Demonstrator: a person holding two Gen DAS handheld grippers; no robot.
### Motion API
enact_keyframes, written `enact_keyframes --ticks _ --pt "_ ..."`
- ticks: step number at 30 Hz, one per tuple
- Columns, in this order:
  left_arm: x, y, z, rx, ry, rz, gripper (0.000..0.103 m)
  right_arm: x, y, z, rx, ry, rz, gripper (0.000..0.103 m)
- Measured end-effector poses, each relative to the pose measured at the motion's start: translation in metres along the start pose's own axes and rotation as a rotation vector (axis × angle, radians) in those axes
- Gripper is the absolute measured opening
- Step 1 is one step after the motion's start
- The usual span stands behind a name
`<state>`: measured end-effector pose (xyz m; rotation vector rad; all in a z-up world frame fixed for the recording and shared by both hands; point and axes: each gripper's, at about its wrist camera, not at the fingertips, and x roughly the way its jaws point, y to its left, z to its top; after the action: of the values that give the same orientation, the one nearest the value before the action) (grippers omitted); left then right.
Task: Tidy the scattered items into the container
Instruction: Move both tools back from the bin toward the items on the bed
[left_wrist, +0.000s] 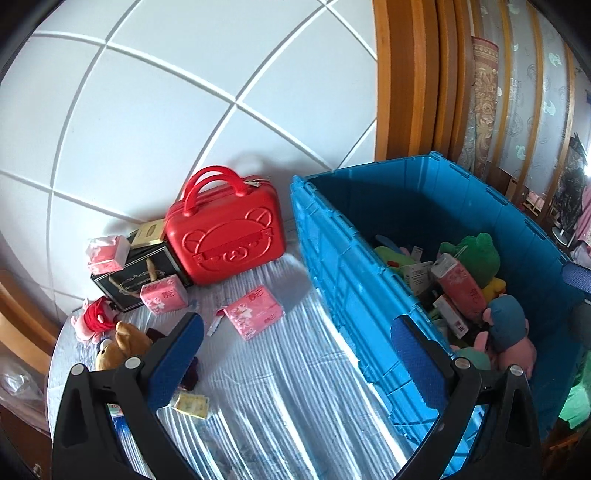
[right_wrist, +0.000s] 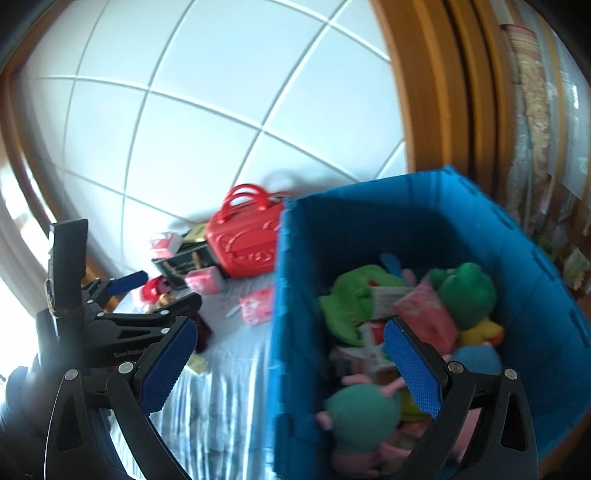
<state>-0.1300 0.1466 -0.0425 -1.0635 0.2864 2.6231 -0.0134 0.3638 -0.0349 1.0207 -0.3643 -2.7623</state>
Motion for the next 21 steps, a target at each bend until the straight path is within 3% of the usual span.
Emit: enact_keyframes --ticks 10,21 --pt "0.001 0.096 -0.058 -0.115 0.060 0.089 0.103 0.040 0.076 -0.010 -0.109 0.055 0.080 0.103" --pt "0.022 0.194 -0.141 -0.217 0.175 0.159 0.103 0.112 0.148 -0.051 -0.159 0.179 0.138 0.103"
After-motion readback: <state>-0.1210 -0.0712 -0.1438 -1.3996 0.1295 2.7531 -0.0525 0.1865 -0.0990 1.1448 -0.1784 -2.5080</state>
